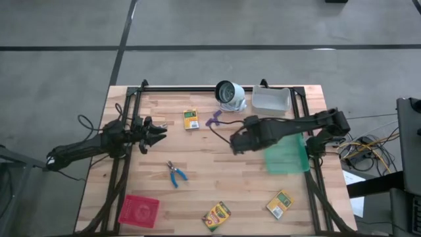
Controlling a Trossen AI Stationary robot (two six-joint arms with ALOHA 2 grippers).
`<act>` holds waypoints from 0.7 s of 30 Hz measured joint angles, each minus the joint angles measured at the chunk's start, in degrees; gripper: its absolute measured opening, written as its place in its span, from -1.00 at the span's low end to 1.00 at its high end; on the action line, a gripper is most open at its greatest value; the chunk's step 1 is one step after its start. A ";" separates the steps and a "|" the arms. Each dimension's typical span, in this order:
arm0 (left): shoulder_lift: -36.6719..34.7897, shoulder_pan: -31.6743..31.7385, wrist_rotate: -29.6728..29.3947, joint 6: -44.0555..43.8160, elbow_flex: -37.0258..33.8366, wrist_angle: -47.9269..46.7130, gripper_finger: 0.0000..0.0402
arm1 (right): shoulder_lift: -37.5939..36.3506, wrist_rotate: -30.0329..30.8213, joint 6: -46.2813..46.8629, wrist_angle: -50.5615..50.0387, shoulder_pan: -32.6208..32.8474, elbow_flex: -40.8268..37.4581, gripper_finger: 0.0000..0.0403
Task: Pick & Place School Supplies
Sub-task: Put the blue eraser into the gray bin
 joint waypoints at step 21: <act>0.00 0.00 -0.01 0.00 0.00 0.02 -0.19 | -23.04 2.36 5.87 12.51 -4.43 -27.73 -0.66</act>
